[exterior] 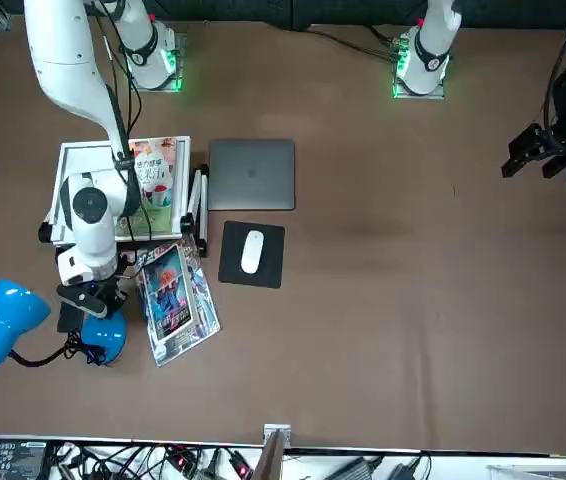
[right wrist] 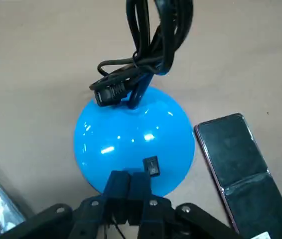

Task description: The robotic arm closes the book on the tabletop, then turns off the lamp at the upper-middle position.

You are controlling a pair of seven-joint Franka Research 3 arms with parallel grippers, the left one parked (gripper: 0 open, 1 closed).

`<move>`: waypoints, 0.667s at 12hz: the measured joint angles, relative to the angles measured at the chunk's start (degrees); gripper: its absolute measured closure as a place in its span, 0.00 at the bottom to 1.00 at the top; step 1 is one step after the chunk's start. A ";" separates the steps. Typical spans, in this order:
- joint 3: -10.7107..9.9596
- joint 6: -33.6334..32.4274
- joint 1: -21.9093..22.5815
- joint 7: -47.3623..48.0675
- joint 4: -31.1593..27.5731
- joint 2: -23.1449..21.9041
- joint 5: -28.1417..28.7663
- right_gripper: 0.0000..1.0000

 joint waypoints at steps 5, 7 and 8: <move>-0.21 0.01 -0.59 -0.82 0.06 -0.02 -0.01 0.99; -0.21 0.04 -0.72 -0.85 0.09 -0.01 -0.02 0.99; -0.21 0.13 -0.79 -0.87 0.10 0.01 -0.02 0.99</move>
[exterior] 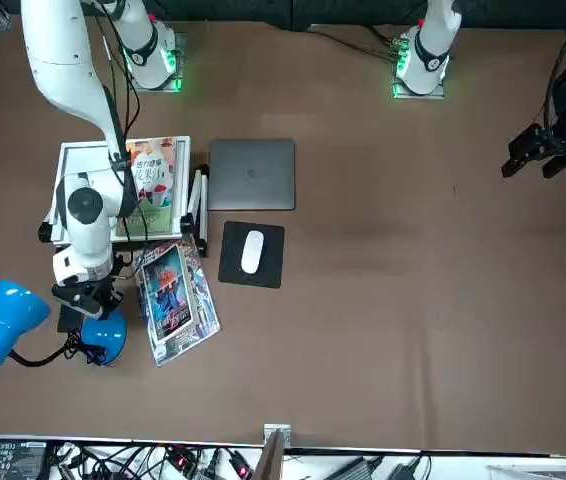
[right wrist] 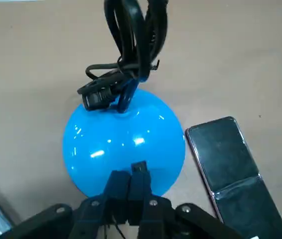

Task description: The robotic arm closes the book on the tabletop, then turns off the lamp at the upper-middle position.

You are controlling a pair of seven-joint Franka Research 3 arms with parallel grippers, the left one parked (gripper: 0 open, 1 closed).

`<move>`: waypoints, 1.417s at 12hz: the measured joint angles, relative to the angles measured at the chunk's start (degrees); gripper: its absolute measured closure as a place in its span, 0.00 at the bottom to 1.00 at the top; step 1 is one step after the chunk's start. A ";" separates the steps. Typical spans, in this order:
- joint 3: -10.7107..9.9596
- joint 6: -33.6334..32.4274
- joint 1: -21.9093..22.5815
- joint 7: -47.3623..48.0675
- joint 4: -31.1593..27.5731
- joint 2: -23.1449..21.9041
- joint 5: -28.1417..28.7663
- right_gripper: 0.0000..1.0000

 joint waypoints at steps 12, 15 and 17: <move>0.00 3.32 -0.60 -0.27 0.00 1.63 0.00 0.99; 0.04 3.34 -0.53 -0.25 -0.18 1.59 0.00 0.99; 0.08 3.42 -0.40 -0.08 -0.73 1.41 0.01 0.99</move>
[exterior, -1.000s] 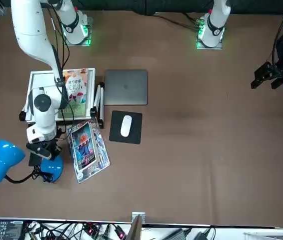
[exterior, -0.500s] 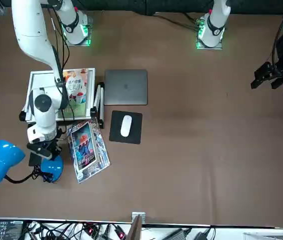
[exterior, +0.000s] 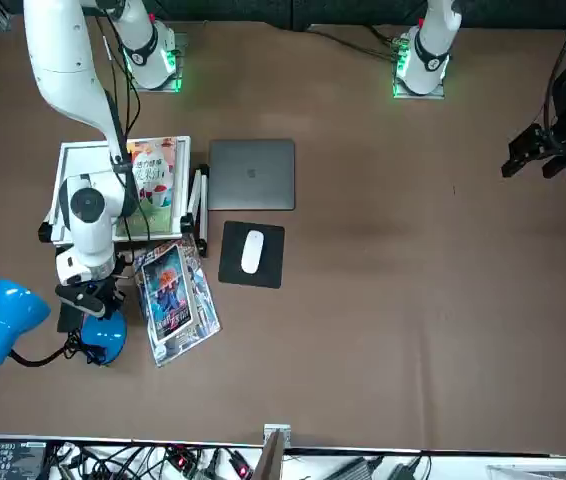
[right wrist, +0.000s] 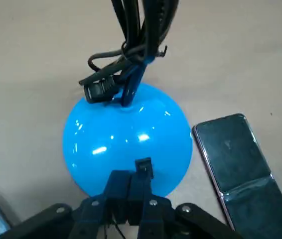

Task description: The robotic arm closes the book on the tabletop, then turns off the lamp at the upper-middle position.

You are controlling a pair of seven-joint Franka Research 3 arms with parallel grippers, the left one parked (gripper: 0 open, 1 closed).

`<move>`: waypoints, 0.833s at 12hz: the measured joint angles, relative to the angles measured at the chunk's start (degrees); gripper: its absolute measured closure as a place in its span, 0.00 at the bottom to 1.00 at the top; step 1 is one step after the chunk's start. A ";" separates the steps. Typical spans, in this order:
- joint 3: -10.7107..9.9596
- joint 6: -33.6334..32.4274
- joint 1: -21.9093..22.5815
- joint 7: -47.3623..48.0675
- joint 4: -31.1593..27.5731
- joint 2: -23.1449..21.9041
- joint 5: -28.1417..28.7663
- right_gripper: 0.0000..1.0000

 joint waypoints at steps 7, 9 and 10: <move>0.34 0.55 0.05 0.15 -2.09 -0.79 0.01 0.99; 0.54 0.55 0.05 0.33 -2.51 -0.94 0.02 0.99; 0.75 0.54 0.04 0.46 -2.66 -0.96 0.03 0.99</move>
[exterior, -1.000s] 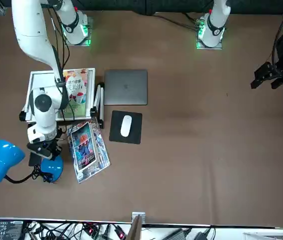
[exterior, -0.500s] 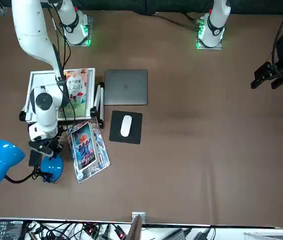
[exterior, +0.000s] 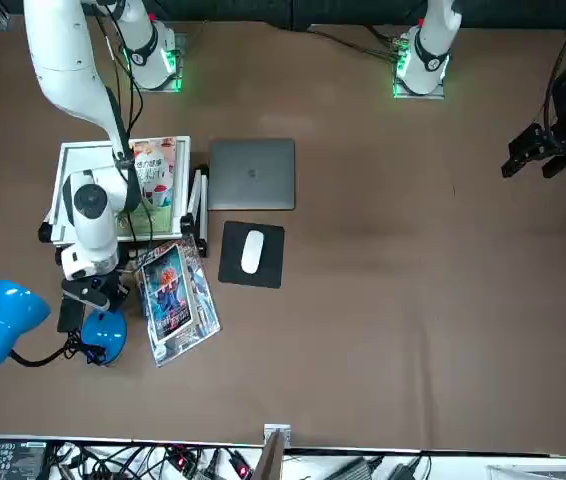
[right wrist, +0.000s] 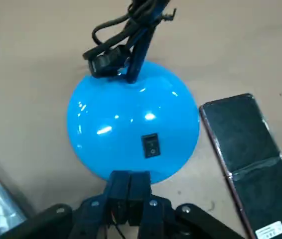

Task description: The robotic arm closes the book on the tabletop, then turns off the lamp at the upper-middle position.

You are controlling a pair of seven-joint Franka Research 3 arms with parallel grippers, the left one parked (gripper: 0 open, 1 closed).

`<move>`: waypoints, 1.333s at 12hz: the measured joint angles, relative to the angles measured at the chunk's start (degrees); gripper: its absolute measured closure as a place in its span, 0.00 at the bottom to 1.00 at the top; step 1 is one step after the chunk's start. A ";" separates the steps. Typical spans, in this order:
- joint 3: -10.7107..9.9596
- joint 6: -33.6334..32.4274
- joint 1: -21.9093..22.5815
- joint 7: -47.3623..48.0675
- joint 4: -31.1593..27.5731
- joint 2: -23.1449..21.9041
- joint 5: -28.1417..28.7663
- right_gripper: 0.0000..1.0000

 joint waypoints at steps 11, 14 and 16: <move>4.16 -14.09 1.58 1.79 3.33 -7.25 0.05 0.87; 4.71 -22.12 3.02 1.80 6.37 -10.29 0.41 0.53; 5.33 -26.16 3.91 1.80 7.40 -12.26 0.50 0.30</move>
